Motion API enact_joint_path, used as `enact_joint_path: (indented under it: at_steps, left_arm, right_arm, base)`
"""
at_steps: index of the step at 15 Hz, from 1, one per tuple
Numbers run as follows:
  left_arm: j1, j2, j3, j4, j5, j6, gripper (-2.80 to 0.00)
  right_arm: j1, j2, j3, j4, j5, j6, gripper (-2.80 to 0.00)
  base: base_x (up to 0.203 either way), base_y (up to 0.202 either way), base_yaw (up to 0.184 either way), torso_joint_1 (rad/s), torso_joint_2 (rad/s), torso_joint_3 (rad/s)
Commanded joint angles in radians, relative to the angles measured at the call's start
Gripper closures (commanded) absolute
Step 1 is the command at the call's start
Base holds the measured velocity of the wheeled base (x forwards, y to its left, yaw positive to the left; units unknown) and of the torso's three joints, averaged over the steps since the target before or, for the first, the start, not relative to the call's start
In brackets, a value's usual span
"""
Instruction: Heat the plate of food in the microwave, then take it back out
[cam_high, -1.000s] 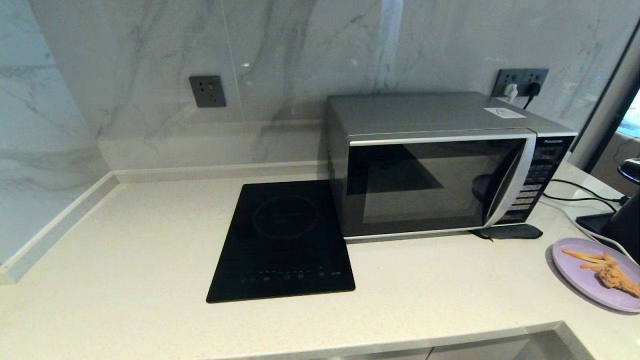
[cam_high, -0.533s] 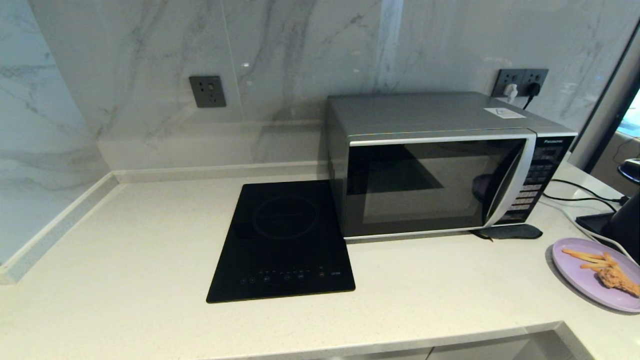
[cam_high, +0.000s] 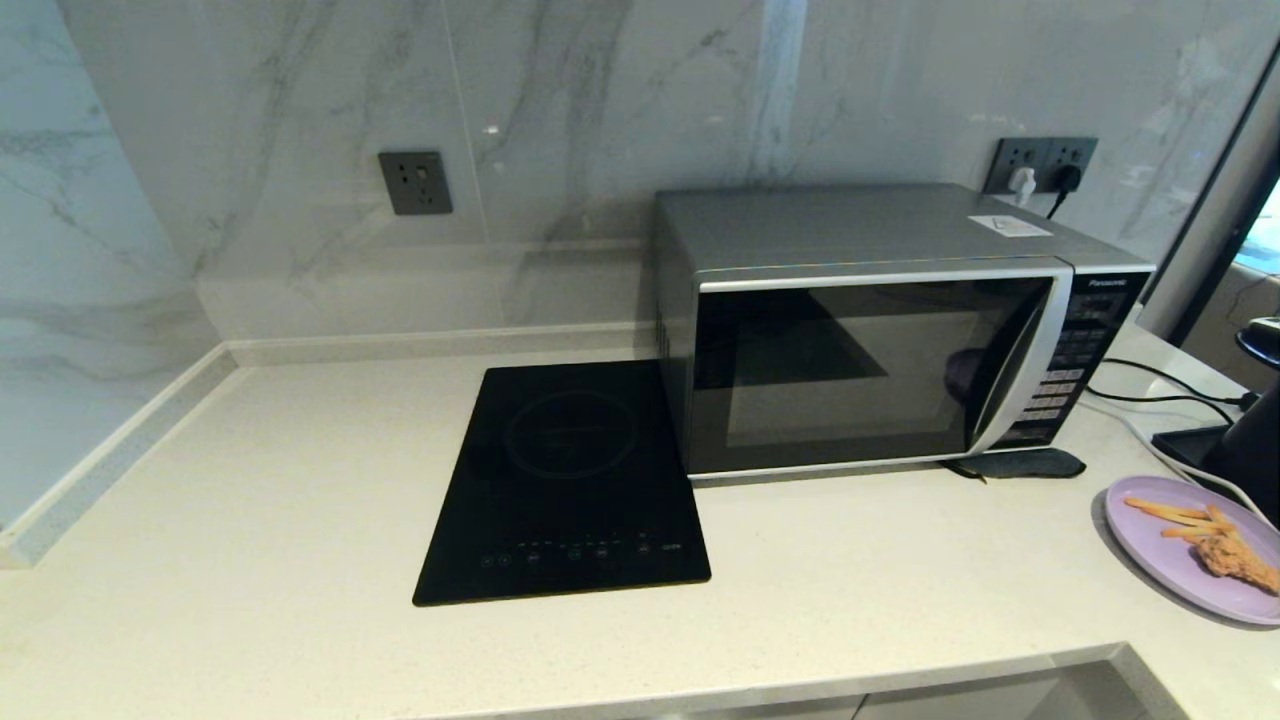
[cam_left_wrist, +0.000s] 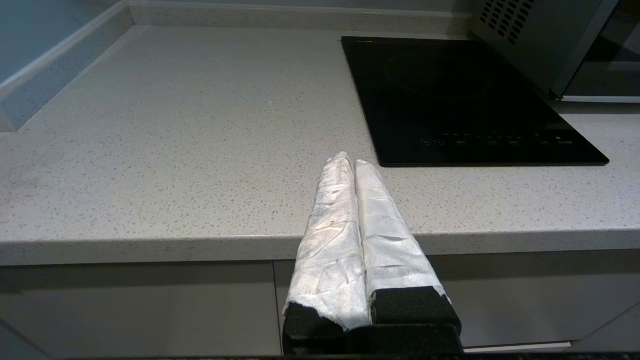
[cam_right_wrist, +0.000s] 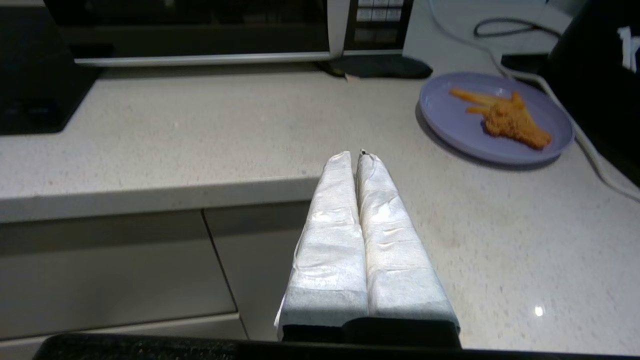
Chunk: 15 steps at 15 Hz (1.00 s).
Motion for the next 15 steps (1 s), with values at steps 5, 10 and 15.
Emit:
enact_joint_path:
  at_steps: [5,10,15]
  left_arm:
    - [0.000,0.002,0.000,0.000,0.000,0.000,0.00]
    - [0.000,0.002,0.000,0.000,0.000,0.000,0.00]
    - [0.000,0.002,0.000,0.000,0.000,0.000,0.00]
  right_arm:
    - [0.000,0.001,0.074,-0.140,0.020,0.007,0.00]
    - [0.002,0.001,0.100,-0.121,0.062,0.073,0.00]
    - [0.002,0.001,0.099,-0.121,0.062,0.073,0.00]
  base:
    - [0.000,0.000,0.000,0.000,0.00,0.000]
    - [0.000,0.000,0.000,0.000,0.00,0.000]
    - [0.000,0.000,0.000,0.000,0.00,0.000]
